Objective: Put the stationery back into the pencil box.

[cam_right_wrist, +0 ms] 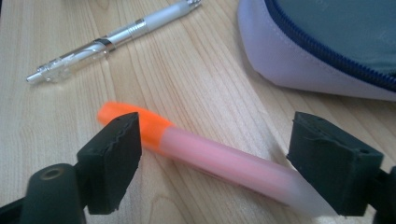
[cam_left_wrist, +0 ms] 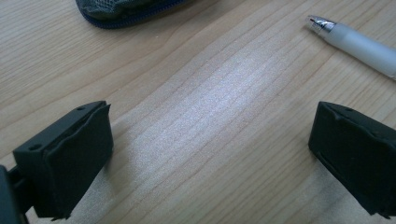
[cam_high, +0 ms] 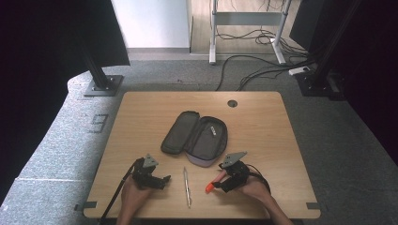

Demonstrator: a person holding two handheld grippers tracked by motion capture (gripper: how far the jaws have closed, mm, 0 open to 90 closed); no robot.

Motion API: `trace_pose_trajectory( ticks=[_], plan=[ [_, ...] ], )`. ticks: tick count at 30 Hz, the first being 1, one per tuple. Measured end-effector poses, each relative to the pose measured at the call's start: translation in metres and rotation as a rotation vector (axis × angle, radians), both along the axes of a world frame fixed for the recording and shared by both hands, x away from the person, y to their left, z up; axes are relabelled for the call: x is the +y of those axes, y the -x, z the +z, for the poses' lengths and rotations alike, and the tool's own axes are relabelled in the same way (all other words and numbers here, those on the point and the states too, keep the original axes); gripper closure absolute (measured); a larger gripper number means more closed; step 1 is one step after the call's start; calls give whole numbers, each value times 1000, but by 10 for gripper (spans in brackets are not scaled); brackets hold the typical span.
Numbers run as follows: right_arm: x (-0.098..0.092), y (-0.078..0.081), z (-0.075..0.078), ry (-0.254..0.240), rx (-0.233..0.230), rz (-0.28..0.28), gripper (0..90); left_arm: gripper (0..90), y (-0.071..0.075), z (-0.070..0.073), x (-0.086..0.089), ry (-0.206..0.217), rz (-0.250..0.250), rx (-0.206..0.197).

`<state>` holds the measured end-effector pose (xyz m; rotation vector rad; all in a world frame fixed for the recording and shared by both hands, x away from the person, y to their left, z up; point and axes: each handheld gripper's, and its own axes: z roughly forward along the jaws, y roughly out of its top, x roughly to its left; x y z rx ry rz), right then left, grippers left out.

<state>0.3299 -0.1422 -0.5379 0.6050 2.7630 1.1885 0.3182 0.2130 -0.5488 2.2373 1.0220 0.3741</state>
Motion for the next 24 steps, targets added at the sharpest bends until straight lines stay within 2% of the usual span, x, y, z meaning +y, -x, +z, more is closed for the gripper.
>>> trace_pose_trajectory(
  ticks=[8,15,24],
  plan=[
    [-1,3,-7,22,-8,9,308,0,0,0,0,0,0,0],
    [-2,8,-6,32,-47,3,503,0,0,0,0,0,0,0],
    [-2,7,-4,36,-40,-23,664,0,0,0,0,0,0,0]
  ],
)
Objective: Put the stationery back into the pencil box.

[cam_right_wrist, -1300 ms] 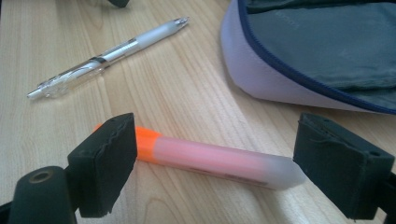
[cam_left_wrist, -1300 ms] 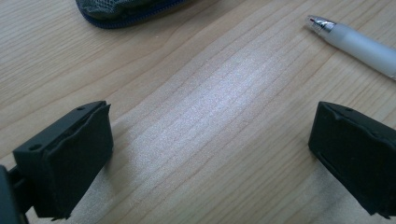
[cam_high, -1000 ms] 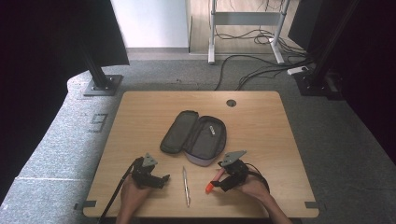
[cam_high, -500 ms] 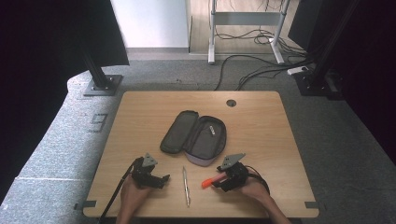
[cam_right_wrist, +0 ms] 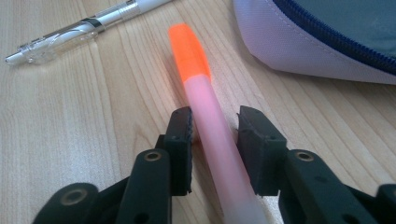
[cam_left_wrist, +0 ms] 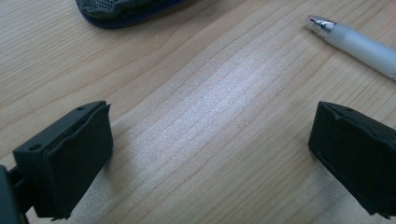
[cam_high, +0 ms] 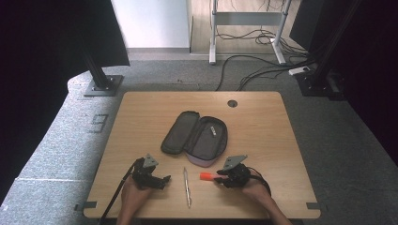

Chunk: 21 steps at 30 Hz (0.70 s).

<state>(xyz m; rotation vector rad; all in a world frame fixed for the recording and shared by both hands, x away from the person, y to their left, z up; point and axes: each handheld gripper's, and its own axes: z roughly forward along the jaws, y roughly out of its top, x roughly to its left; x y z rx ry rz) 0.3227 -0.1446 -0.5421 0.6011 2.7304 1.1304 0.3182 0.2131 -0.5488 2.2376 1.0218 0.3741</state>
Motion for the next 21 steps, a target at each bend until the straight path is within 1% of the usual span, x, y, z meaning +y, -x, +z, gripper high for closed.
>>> trace_pose_trajectory(
  ticks=[5,8,11,13,19,21],
  plan=[
    [0,-1,0,-10,22,-1,740,0,0,0,0,0,0,0],
    [0,-1,0,-12,27,4,746,0,0,0,0,0,0,0],
    [0,-2,-1,-34,53,4,747,0,0,0,0,0,0,0],
    [-1,-2,-1,-42,60,6,749,0,0,0,0,0,0,0],
    [0,-1,-2,-43,50,8,751,0,0,0,0,0,0,0],
    [1,-1,-1,-32,44,12,751,0,0,0,0,0,0,0]
  ],
)
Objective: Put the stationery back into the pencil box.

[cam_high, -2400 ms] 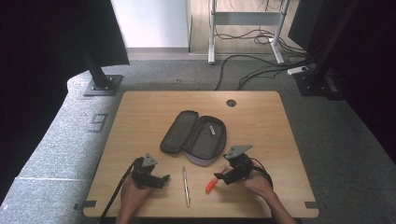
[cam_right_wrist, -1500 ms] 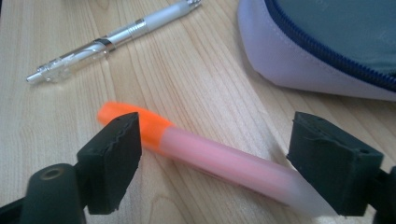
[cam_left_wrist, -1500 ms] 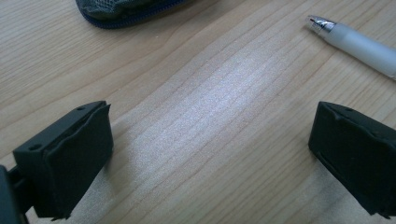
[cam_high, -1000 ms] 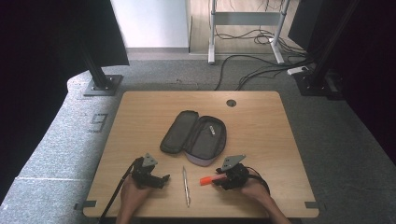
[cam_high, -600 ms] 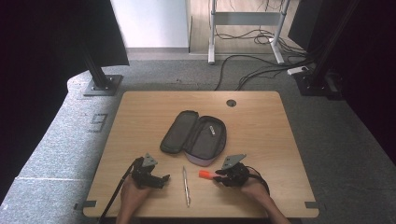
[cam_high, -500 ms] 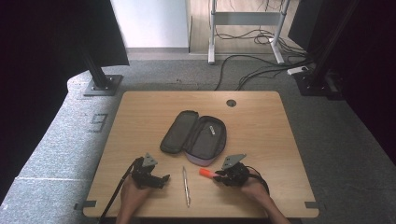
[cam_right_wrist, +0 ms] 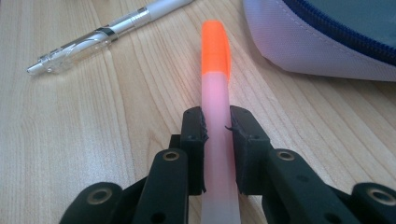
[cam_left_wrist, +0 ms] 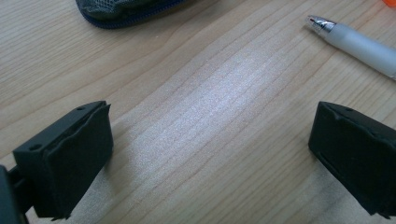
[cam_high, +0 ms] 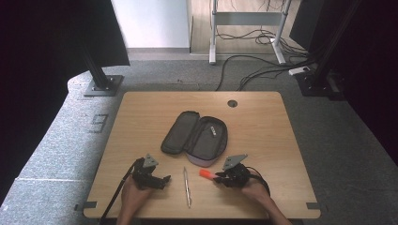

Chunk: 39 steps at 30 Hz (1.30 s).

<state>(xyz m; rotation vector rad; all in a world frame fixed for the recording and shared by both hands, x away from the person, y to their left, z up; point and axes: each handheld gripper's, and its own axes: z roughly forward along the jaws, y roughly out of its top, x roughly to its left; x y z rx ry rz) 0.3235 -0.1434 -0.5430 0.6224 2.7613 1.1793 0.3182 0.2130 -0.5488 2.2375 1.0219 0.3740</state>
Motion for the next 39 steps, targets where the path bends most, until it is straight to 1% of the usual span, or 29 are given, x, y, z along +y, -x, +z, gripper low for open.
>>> trace_pose_trajectory(
  ticks=[5,8,15,19,29,39],
  plan=[
    [3,1,2,10,-3,4,752,0,0,0,0,0,0,0],
    [4,2,3,7,-11,9,752,0,0,0,0,0,0,0],
    [6,3,8,-1,-12,7,753,0,0,0,0,0,0,0],
    [7,4,11,-14,-12,11,754,0,0,0,0,0,0,0],
    [8,5,22,-32,-38,13,755,0,0,0,0,0,1,0],
    [5,5,33,-65,-38,7,756,0,0,0,0,0,0,0]
  ],
)
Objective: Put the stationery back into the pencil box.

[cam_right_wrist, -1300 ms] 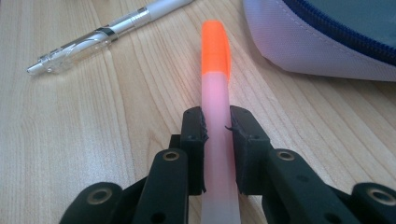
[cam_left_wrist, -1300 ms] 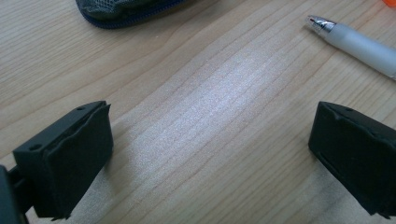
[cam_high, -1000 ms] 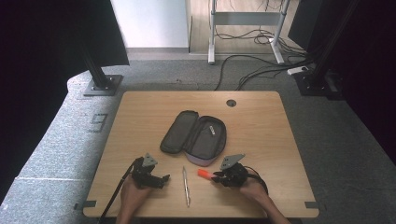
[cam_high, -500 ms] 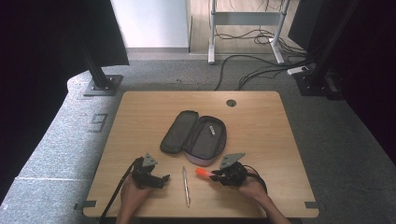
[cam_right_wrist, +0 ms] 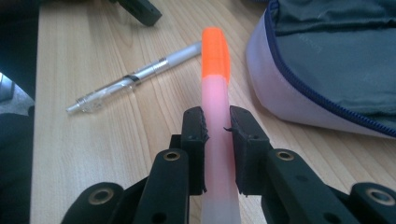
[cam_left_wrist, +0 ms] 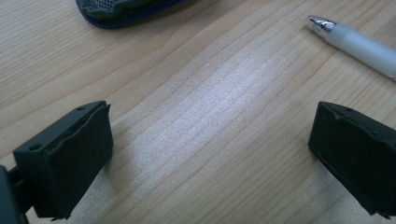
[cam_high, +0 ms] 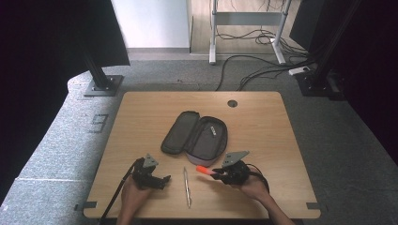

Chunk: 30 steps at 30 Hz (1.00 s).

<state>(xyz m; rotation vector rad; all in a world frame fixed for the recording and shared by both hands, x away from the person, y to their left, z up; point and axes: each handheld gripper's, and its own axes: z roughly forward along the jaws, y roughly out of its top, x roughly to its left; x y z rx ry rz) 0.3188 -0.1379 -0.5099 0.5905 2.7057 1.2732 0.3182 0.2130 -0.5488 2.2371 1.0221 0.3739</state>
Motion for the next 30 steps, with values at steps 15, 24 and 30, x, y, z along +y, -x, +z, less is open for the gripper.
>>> trace_pose_trajectory(
  ticks=[15,24,30],
  plan=[
    [-3,-5,22,-36,-16,-21,756,0,0,0,0,0,0,0],
    [-2,-16,32,-41,-41,-57,755,0,0,0,0,-1,-1,1],
    [-2,-26,34,-41,-51,-86,756,0,0,0,0,-1,-1,0]
  ],
)
